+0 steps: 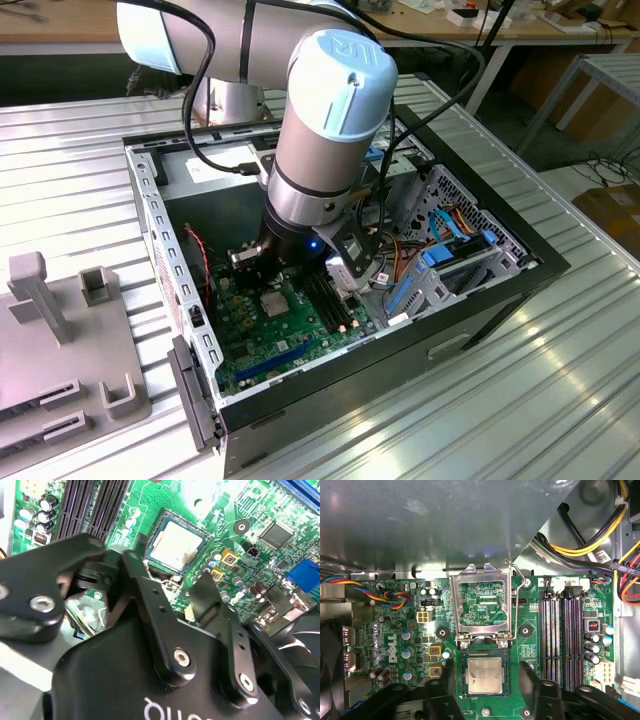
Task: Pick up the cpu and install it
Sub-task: 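Place the cpu into insertion slot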
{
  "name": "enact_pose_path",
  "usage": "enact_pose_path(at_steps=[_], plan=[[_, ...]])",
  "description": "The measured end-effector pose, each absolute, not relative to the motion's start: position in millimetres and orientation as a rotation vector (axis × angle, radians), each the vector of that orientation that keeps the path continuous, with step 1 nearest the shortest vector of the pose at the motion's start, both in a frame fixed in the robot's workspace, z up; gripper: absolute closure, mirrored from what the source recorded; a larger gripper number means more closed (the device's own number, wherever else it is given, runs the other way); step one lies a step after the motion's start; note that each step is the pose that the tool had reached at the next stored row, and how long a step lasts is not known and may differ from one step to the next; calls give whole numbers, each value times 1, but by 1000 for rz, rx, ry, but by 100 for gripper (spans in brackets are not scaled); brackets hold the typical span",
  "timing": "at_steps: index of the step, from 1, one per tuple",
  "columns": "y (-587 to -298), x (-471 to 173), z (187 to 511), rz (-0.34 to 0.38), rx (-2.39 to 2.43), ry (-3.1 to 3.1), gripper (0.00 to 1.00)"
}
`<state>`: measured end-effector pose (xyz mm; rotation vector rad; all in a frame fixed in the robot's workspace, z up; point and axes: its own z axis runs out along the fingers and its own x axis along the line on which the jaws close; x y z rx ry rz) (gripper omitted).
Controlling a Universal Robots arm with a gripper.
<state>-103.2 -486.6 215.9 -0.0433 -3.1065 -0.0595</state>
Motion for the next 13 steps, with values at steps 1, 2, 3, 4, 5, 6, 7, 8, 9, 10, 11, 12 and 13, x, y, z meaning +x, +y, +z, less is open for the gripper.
enact_pose_path(at_steps=[1,2,3,4,5,6,7,8,9,10,11,12,13], plan=[[-487,-103,216,-60,-43,-3106,44],[-487,-103,216,-60,-43,-3107,50],[-487,-103,216,-60,-43,-3106,56],[-487,-103,216,-59,-43,-3106,56],[-487,-103,216,-60,-43,-3106,62],[-487,-103,216,-60,-43,-3106,68],[-487,-103,216,-60,-43,-3106,74],[-487,-103,216,-59,-43,-3106,80],[-487,-103,216,-60,-43,-3106,80],[-487,-103,216,-60,-43,-3106,86],[-487,-103,216,-59,-43,-3106,89],[-487,-103,216,-59,-43,-3106,89],[-487,-103,216,-60,-43,-3106,89]])
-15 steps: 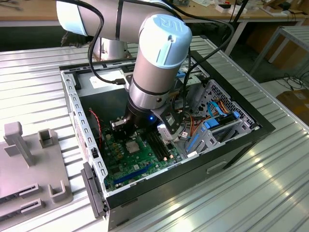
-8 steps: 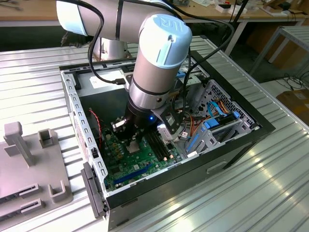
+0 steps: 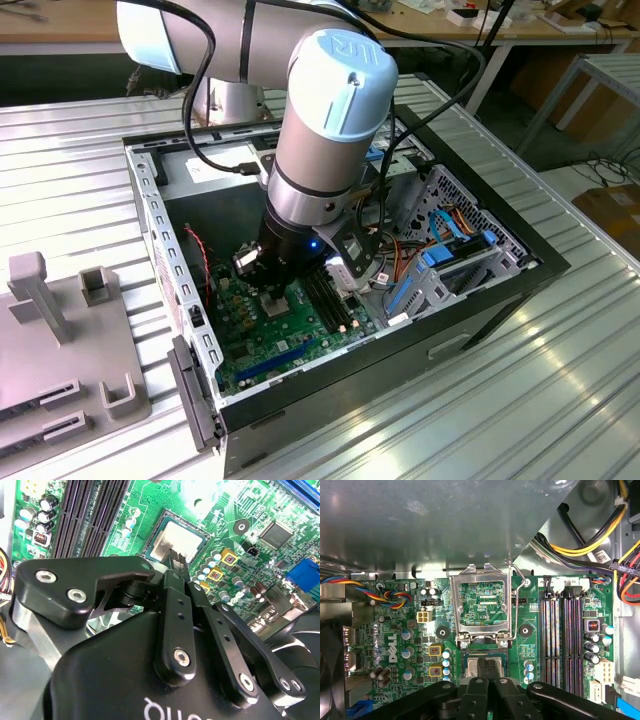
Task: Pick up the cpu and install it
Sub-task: 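Place the cpu into insertion slot, then close the cpu cover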
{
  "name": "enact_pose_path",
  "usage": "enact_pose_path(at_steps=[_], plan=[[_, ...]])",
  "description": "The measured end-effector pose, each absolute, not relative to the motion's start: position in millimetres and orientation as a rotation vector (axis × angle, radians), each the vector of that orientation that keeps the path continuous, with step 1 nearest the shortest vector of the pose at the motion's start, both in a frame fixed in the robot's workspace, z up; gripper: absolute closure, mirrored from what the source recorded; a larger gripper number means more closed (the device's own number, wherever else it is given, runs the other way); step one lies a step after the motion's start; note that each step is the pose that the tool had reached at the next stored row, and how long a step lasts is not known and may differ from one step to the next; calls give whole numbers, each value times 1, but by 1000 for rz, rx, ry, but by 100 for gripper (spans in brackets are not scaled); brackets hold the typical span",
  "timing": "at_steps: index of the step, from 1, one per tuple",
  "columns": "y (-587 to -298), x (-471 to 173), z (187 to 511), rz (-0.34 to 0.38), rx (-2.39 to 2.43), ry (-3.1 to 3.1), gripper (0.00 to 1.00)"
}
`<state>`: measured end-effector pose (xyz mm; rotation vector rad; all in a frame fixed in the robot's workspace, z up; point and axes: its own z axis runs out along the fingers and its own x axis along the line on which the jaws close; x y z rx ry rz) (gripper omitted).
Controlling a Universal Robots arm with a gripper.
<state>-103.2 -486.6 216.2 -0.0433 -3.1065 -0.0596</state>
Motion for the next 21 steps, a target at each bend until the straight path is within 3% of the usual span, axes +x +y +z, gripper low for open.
enact_pose_path(at_steps=[21], plan=[[-486,-84,216,-60,-43,-3106,89]])
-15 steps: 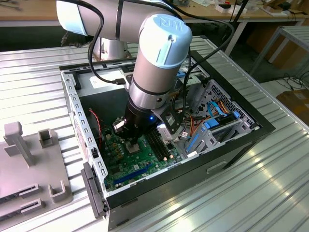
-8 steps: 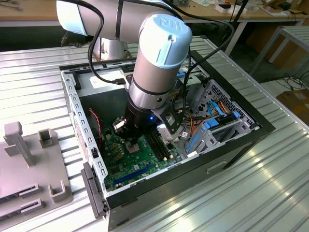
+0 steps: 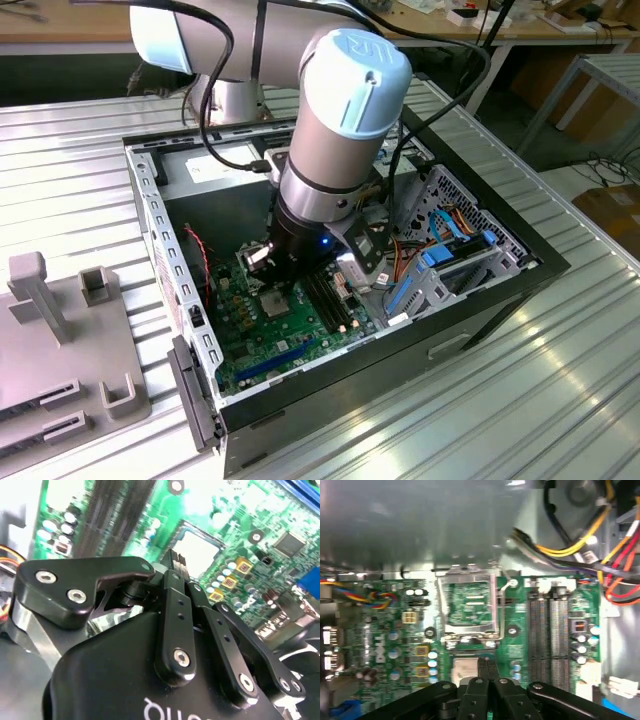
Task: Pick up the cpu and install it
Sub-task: 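Close the cpu cover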
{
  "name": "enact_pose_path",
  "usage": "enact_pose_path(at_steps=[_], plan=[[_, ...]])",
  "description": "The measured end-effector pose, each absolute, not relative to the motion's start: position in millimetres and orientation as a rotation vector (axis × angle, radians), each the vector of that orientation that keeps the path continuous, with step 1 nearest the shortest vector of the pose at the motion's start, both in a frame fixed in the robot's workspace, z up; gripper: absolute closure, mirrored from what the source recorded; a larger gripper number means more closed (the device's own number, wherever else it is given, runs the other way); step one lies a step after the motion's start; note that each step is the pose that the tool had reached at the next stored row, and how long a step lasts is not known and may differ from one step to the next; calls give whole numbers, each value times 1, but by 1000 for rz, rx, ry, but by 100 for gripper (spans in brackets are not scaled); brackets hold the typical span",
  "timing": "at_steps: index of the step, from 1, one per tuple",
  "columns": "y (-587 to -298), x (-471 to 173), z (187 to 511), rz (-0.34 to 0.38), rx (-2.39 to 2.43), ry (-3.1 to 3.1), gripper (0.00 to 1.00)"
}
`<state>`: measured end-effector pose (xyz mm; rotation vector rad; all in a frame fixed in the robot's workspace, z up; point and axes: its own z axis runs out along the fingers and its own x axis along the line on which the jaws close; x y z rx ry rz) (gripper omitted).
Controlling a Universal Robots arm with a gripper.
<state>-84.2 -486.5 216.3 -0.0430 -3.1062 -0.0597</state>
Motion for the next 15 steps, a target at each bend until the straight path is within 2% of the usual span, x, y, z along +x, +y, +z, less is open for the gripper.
enact_pose_path(at_steps=[15], plan=[[-485,-82,239,-59,40,-3104,89]])
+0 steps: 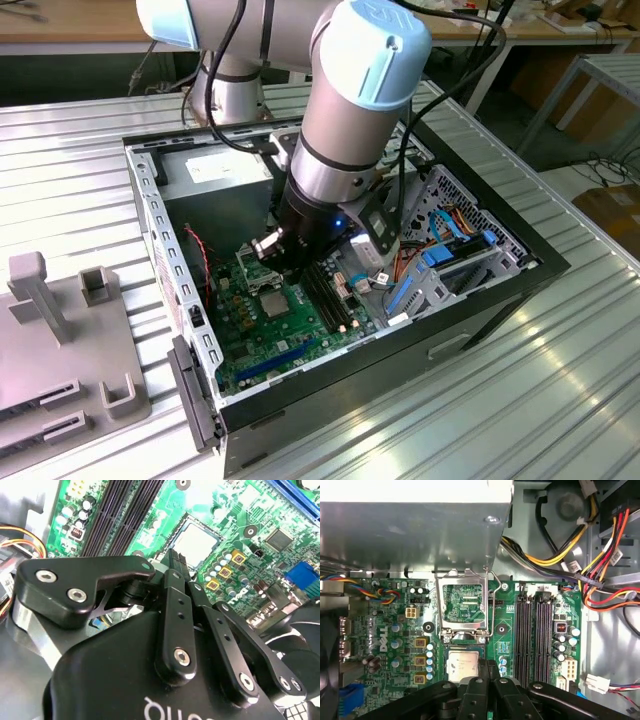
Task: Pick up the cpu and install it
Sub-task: 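Close the cpu cover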
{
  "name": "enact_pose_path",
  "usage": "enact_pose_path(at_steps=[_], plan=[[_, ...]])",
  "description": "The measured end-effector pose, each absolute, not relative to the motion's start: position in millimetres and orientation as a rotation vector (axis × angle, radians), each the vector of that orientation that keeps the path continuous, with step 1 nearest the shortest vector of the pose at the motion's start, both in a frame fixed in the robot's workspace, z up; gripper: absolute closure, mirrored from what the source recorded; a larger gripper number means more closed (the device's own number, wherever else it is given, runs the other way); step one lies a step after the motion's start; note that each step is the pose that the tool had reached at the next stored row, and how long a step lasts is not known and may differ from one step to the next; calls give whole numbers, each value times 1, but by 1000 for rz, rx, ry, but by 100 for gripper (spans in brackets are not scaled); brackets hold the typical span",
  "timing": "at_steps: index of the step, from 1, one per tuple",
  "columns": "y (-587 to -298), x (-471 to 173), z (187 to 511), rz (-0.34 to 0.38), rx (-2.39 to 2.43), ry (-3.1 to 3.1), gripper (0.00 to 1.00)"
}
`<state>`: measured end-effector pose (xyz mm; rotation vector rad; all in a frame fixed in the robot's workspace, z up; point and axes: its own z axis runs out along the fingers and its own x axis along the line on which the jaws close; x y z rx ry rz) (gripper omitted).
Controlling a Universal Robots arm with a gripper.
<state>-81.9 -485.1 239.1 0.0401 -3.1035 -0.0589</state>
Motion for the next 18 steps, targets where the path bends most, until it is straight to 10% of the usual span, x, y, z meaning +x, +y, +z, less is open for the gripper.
enact_pose_path(at_steps=[18], plan=[[-485,-81,239,-52,363,-3079,89]])
